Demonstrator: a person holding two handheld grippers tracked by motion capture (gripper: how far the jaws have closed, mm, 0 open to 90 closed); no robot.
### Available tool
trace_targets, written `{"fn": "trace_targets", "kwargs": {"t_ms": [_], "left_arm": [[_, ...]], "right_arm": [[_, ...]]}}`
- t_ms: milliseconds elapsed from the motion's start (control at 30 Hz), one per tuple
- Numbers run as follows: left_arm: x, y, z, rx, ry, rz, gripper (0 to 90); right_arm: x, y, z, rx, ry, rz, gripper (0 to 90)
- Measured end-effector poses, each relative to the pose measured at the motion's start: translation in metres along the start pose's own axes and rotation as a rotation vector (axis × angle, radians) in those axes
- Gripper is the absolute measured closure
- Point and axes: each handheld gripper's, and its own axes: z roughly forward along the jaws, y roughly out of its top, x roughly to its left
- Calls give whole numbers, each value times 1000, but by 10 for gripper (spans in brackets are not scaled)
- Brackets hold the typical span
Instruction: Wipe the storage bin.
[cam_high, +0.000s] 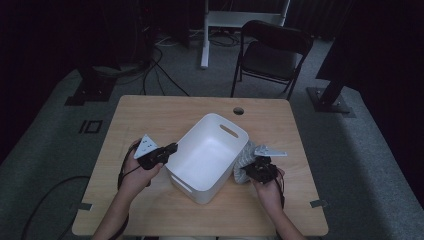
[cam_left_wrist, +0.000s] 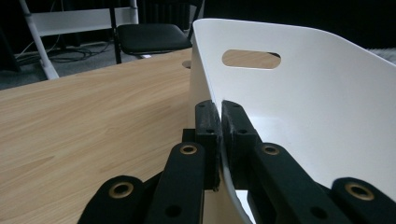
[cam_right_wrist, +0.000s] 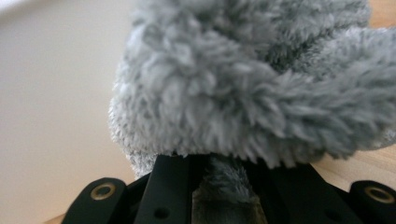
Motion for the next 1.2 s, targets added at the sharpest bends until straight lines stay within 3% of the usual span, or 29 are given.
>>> {"fn": "trace_targets", "kwargs": {"t_ms": [333,533,700,967,1200], "left_arm": [[0,0,0,-2,-1,-1,856],[0,0,0,-2,8,-7,854],[0,0,0,-3,13,-19,853],[1,0,1,-6,7,-22,855],[2,-1,1,-10,-8,-21,855]], "right_arm": [[-10,-9,19,70,-7,29,777],[-11,-8,15,68,8,51,778],[-9,0,-5,4,37,58,777],[15,15,-46,-125,22,-54,777],[25,15,-43,-128,25,-82,777]]}}
